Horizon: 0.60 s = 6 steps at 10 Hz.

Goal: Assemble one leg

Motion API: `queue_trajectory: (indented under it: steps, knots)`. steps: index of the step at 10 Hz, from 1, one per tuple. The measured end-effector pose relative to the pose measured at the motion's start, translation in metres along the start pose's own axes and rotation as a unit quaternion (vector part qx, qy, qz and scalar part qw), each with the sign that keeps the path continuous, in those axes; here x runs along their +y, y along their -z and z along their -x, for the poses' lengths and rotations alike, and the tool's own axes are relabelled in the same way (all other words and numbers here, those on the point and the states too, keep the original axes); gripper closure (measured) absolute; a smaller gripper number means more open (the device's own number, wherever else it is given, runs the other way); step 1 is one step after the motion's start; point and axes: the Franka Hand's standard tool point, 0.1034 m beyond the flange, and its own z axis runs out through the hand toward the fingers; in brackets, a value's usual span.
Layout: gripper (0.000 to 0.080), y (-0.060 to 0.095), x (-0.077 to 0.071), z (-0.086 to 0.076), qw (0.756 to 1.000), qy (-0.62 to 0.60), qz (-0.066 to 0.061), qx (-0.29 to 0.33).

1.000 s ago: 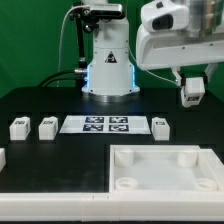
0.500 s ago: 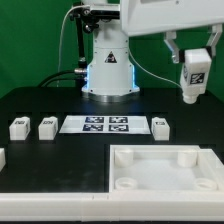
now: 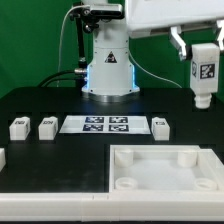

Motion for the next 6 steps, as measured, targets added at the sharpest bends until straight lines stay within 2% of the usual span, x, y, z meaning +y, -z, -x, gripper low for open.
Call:
queue_trajectory:
  steps: [1,2,3,6]
  knots:
    - [0.0509,-0.011,0.01,-0.01,1.0,0.011,0.005,0.001]
    - [0.0509,-0.017,0.011,-0.024,1.0,0.009,0.005,0.009]
    - [0.0509,-0.022,0.009,-0.026,1.0,0.009,0.004,0.008]
    - [0.0509,-0.022,0.01,-0.024,1.0,0.008,0.004,0.007]
